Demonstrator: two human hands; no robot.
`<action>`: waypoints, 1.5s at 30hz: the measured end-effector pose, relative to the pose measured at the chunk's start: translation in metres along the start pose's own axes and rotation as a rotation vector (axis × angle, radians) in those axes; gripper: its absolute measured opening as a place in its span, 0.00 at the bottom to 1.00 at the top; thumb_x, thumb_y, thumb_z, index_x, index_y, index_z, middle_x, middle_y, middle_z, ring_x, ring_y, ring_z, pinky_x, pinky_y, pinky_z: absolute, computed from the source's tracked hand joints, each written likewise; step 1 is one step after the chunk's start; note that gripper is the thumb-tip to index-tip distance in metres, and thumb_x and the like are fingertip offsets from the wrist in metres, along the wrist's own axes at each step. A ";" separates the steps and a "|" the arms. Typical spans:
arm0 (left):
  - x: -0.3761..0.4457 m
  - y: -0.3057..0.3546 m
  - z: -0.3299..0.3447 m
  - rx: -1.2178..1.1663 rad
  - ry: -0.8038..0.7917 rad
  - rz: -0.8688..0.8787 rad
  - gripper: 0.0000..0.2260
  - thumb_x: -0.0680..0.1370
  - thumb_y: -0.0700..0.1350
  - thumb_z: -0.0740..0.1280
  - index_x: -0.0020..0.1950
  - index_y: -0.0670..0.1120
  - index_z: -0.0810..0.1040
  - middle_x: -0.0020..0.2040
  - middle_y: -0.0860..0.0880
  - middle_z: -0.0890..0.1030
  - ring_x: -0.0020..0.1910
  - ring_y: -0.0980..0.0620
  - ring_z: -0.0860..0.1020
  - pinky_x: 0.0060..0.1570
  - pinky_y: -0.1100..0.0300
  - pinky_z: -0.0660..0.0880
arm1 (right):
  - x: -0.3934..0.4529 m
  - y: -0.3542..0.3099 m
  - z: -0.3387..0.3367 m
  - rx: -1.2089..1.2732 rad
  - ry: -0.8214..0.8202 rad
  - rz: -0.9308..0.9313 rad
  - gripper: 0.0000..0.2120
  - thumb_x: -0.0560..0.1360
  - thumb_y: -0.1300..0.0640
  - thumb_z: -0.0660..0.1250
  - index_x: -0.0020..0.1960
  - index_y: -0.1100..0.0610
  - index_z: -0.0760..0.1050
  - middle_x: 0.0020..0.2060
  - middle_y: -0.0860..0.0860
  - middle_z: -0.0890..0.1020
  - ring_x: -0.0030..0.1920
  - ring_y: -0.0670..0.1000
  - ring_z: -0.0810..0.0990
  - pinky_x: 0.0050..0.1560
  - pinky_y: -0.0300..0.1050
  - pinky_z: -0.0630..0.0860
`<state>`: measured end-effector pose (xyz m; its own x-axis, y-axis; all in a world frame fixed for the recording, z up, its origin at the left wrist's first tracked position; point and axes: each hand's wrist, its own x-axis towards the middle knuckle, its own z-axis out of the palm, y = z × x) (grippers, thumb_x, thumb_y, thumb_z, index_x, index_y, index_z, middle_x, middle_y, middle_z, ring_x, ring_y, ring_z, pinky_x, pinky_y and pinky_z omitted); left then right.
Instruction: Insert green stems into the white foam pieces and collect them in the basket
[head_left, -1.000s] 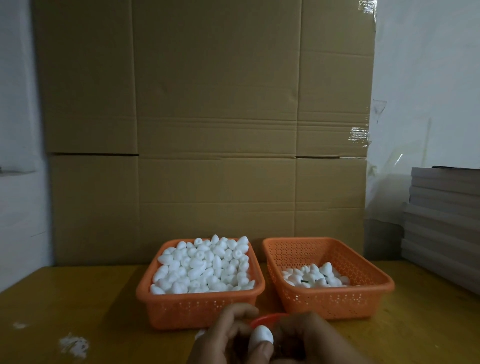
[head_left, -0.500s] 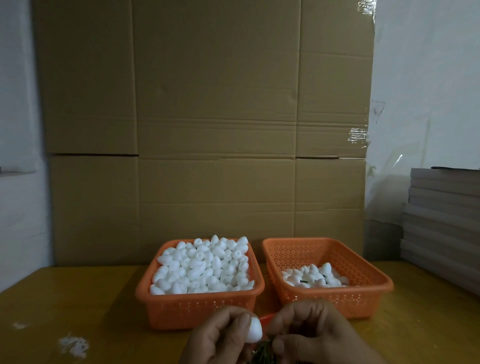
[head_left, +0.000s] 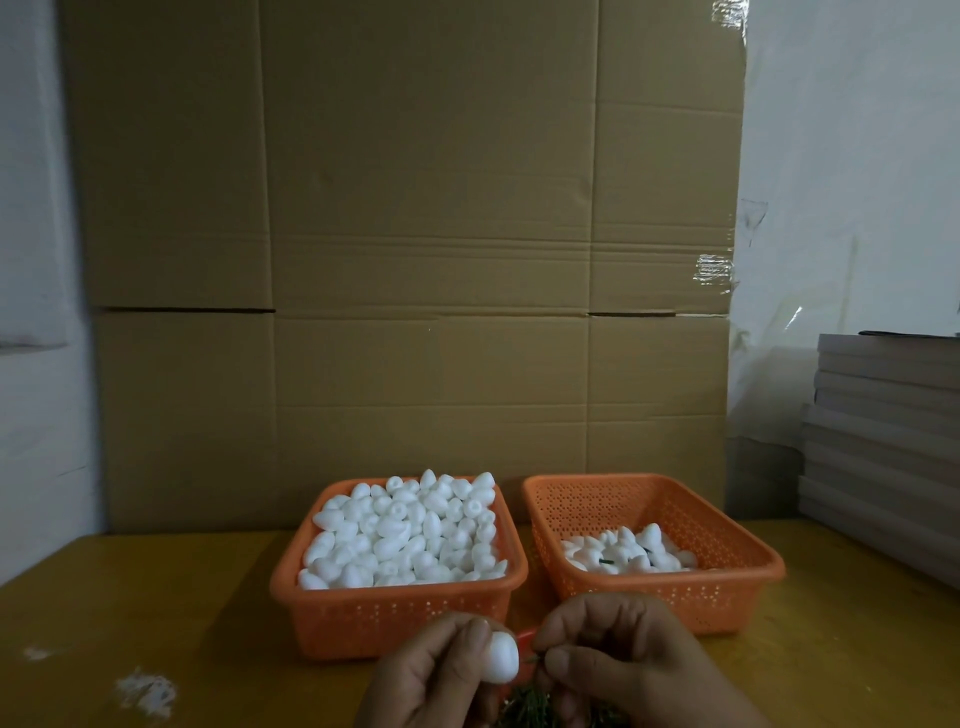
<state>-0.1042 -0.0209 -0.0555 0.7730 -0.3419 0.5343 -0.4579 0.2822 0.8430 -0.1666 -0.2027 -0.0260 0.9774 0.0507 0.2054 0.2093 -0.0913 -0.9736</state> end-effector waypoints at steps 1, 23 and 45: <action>0.000 0.000 0.000 -0.010 0.001 -0.025 0.15 0.64 0.64 0.68 0.39 0.56 0.87 0.52 0.72 0.81 0.39 0.73 0.78 0.37 0.76 0.72 | 0.000 0.000 0.000 0.007 0.007 -0.010 0.04 0.73 0.65 0.72 0.47 0.65 0.83 0.39 0.60 0.84 0.36 0.54 0.82 0.39 0.44 0.79; -0.002 -0.003 0.000 -0.065 -0.030 -0.213 0.14 0.70 0.59 0.67 0.43 0.52 0.87 0.33 0.57 0.82 0.31 0.63 0.79 0.32 0.68 0.75 | -0.001 0.003 0.008 0.014 0.052 -0.118 0.06 0.69 0.62 0.76 0.46 0.62 0.85 0.36 0.61 0.84 0.33 0.53 0.82 0.36 0.44 0.80; 0.000 0.001 -0.009 0.033 -0.034 -0.230 0.14 0.65 0.60 0.69 0.38 0.51 0.86 0.26 0.47 0.76 0.26 0.53 0.75 0.28 0.63 0.71 | -0.004 0.007 0.023 -0.404 0.186 -0.236 0.03 0.73 0.49 0.76 0.44 0.47 0.85 0.38 0.50 0.87 0.38 0.49 0.86 0.38 0.38 0.79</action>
<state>-0.1006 -0.0124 -0.0546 0.8438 -0.4241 0.3290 -0.2856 0.1642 0.9442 -0.1697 -0.1803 -0.0361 0.8832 -0.0580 0.4653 0.3845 -0.4782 -0.7896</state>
